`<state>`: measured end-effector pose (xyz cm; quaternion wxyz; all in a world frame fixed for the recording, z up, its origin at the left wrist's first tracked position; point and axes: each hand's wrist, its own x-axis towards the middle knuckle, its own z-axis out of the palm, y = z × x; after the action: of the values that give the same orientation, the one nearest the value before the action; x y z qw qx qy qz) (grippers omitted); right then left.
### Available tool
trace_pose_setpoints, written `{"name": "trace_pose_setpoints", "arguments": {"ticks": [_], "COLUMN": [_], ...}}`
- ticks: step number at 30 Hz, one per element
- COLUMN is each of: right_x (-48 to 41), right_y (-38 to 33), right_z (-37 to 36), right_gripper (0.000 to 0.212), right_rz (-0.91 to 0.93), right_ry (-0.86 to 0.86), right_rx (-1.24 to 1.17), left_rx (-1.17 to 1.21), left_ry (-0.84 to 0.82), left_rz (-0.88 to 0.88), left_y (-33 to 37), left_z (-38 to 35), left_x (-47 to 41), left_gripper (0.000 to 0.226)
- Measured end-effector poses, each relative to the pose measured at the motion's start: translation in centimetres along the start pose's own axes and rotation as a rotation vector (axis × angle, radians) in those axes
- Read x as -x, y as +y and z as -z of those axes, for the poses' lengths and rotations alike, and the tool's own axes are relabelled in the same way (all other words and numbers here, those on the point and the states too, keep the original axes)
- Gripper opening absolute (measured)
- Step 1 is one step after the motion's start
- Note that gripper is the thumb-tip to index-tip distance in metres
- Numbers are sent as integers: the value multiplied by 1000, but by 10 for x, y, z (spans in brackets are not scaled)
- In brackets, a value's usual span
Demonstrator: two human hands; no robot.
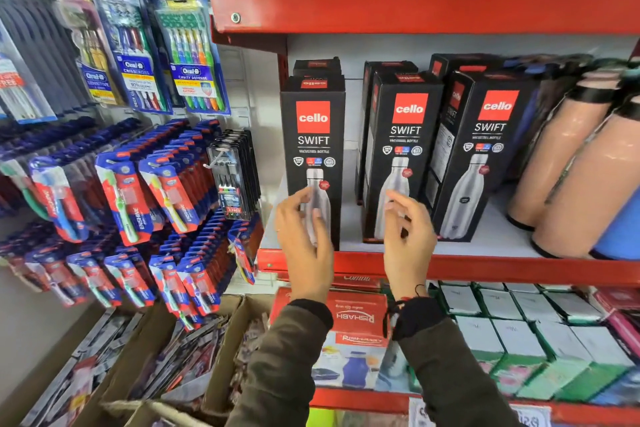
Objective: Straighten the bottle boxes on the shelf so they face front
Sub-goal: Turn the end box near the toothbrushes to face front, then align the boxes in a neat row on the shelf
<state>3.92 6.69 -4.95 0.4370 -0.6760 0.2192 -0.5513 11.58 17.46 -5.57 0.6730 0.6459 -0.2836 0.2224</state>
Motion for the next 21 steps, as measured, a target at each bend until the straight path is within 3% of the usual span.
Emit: {"name": "trace_pose_setpoints", "arguments": {"ticks": [3, 6, 10, 16, 21], "right_x": [-16, -26, -37, -54, -56], "right_y": [10, 19, 30, 36, 39], "right_z": [14, 26, 29, 35, 43], "right_gripper": [29, 42, 46, 48, 43], "right_rz": [9, -70, -179, -299, -252], "right_ry": [52, 27, -79, -274, -281], "right_rx": [21, 12, 24, 96, 91], "left_rx": [21, 66, 63, 171, 142], "left_ry": [-112, -266, -249, -278, -258], "left_rz": [-105, -94, 64, 460, 481], "left_y": [16, 24, 19, 8, 7], "left_z": [-24, -50, -85, -107, -107], "left_x": [9, 16, 16, 4, 5], "left_gripper": [33, 39, 47, 44, 41]}}
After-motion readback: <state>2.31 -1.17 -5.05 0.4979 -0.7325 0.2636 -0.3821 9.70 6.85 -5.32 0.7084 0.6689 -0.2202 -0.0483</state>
